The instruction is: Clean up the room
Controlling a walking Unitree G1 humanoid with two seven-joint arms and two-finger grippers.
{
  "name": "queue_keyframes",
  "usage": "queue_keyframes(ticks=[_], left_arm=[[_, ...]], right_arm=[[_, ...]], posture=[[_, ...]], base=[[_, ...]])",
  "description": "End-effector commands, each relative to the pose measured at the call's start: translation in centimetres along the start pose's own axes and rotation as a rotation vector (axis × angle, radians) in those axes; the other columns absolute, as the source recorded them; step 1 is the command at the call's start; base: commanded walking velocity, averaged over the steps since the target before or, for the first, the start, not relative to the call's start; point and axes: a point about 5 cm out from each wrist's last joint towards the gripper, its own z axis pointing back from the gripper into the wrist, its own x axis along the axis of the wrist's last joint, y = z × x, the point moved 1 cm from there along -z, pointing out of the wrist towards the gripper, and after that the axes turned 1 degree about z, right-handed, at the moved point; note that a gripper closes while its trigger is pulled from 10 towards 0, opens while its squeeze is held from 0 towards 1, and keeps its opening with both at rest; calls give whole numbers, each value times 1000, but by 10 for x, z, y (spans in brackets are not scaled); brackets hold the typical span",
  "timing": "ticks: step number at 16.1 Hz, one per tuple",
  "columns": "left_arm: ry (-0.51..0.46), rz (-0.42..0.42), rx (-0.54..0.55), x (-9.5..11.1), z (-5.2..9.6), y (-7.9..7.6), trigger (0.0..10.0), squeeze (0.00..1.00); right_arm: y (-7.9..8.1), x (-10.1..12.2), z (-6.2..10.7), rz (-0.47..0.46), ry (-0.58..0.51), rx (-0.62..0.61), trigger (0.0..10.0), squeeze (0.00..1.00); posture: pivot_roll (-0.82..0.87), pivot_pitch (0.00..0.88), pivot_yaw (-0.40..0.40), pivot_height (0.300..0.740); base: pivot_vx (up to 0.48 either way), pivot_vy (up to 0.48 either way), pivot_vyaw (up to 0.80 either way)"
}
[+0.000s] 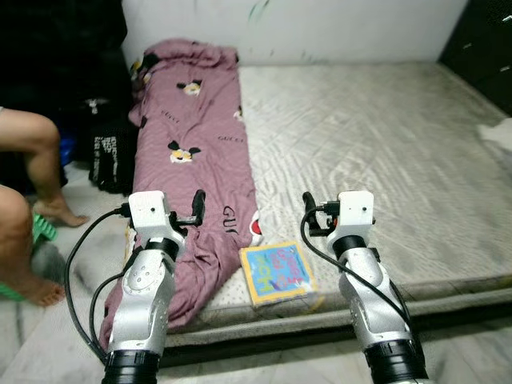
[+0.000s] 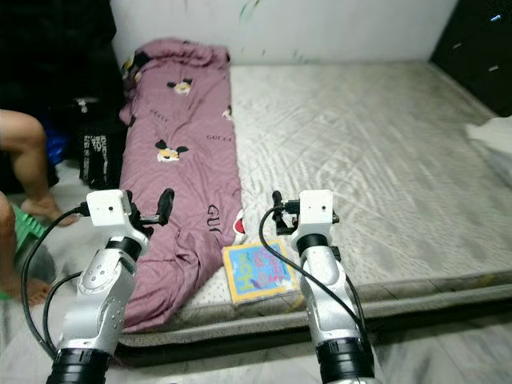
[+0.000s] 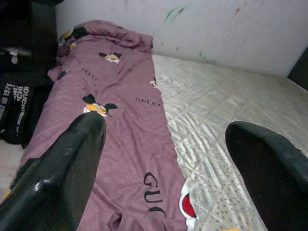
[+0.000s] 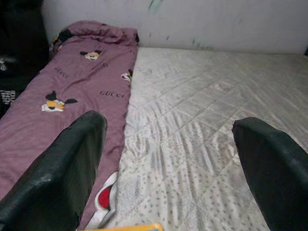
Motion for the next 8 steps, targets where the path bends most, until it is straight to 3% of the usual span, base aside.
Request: queue_keyframes(ticks=[1, 8], left_arm=[[3, -11, 0, 1, 0, 2, 10000, 0], [2, -36, 11, 3, -3, 3, 10000, 0]], right_arm=[[1, 2, -1, -3, -10, 1, 10000, 0], [3, 6, -4, -17, -27, 6, 10000, 0]], posture=[[32, 0, -4, 740], [27, 6, 3, 740]], base=[[322, 0, 0], [0, 0, 0]])
